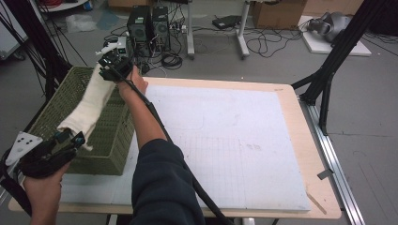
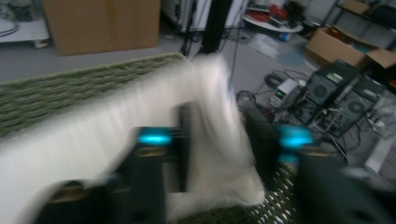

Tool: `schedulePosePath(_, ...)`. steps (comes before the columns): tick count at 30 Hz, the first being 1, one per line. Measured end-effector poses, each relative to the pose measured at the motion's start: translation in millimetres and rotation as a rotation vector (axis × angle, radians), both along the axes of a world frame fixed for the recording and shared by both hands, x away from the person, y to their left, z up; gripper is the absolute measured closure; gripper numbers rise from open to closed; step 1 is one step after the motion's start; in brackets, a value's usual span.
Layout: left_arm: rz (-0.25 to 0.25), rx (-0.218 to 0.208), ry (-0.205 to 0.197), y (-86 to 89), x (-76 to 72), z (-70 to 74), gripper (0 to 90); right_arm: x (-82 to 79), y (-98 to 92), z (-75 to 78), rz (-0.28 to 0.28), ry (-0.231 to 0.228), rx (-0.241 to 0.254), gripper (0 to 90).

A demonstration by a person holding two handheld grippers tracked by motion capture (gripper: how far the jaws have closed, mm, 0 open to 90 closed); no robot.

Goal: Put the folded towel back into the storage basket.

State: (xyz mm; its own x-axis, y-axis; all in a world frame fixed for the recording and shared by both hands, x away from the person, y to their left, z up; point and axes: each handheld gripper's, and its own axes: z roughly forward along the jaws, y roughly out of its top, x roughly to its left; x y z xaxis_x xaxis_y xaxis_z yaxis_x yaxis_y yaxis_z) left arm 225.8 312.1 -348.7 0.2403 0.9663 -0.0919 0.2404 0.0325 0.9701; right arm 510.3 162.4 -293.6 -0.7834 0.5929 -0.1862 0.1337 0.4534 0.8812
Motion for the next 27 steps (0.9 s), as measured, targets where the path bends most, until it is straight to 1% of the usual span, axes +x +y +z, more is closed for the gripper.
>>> schedulePosePath(1,0.011,-0.01,-0.002,1.3,-0.3,-0.2,46.0,0.0,0.0,0.0,0.0,0.0,0.0,53.1)
schedulePosePath(2,0.022,-0.011,-0.012,2.2,-1.0,-0.1,44.9,0.2,0.2,-0.7,0.0,0.001,0.009,48.0)
schedulePosePath(3,0.051,-0.004,-0.021,3.7,-1.9,0.7,39.4,0.7,-1.1,-0.5,-0.003,-0.006,0.005,46.0)
schedulePosePath(4,0.051,-0.004,-0.021,3.7,-1.9,0.7,39.1,0.7,-1.1,-0.5,-0.003,-0.006,0.005,46.0)
schedulePosePath(5,0.058,-0.006,-0.024,4.7,-2.4,1.0,39.1,1.9,-7.3,2.2,0.003,0.0,0.021,44.8)
schedulePosePath(6,0.058,-0.012,-0.025,5.9,-2.6,1.2,39.1,1.9,-7.3,2.2,0.003,0.0,0.021,44.8)
schedulePosePath(7,0.057,-0.019,-0.025,7.0,-2.5,1.4,39.0,2.5,-15.5,5.1,0.003,0.004,0.037,43.8)
schedulePosePath(9,0.053,-0.028,-0.026,7.5,-2.5,1.6,38.7,1.9,-18.4,5.9,0.0,0.012,0.04,43.4)
schedulePosePath(10,0.047,-0.029,-0.027,7.5,-2.5,1.9,38.1,0.4,-26.6,7.9,0.001,0.014,0.038,42.5)
schedulePosePath(11,0.042,-0.03,-0.03,7.1,-2.6,2.5,38.1,0.4,-26.6,7.9,0.001,0.014,0.038,42.5)
schedulePosePath(13,0.024,-0.036,-0.038,5.3,-2.3,3.9,36.9,-1.1,-35.5,9.9,0.007,0.024,0.044,39.7)
schedulePosePath(14,0.015,-0.041,-0.04,4.5,-2.4,4.4,35.8,-2.3,-41.6,11.6,0.017,0.033,0.056,38.7)
schedulePosePath(15,-0.008,-0.054,-0.044,3.5,-1.9,4.8,34.6,-4.0,-51.1,14.3,0.031,0.055,0.064,34.7)
schedulePosePath(16,-0.019,-0.06,-0.044,2.7,-1.6,5.0,34.6,-4.0,-51.1,14.3,0.031,0.055,0.064,34.7)
schedulePosePath(17,-0.023,-0.063,-0.048,1.1,-0.9,5.0,33.1,-5.0,-54.6,15.3,0.032,0.065,0.06,32.9)
schedulePosePath(18,-0.026,-0.066,-0.049,0.2,-0.5,4.9,28.5,-6.6,-64.4,17.1,0.058,0.093,0.049,27.5)
schedulePosePath(19,-0.03,-0.069,-0.05,-0.8,0.0,4.9,28.5,-6.6,-64.4,17.1,0.058,0.093,0.049,27.5)
schedulePosePath(20,-0.025,-0.068,-0.048,-2.4,0.5,5.1,26.8,-8.1,-69.7,18.0,0.068,0.1,0.042,25.3)
schedulePosePath(21,-0.017,-0.055,-0.041,-4.4,1.1,5.4,21.3,-10.0,-75.4,18.7,0.072,0.1,0.037,22.8)
schedulePosePath(22,-0.022,-0.051,-0.038,-6.2,1.4,6.1,17.1,-11.7,-81.6,19.4,0.076,0.101,0.039,20.7)
schedulePosePath(24,-0.05,-0.058,-0.035,-8.2,1.8,7.7,18.9,-15.4,-95.4,20.6,0.079,0.112,0.049,20.2)
schedulePosePath(25,-0.062,-0.057,-0.04,-9.9,1.9,8.5,18.9,-19.9,-110.6,21.2,0.075,0.117,0.06,18.9)
schedulePosePath(26,-0.07,-0.052,-0.045,-11.7,1.8,9.4,18.9,-19.9,-110.6,21.2,0.075,0.117,0.06,18.9)
schedulePosePath(27,-0.081,-0.049,-0.047,-13.2,1.8,10.3,18.9,-25.7,-126.3,21.5,0.066,0.128,0.062,17.9)
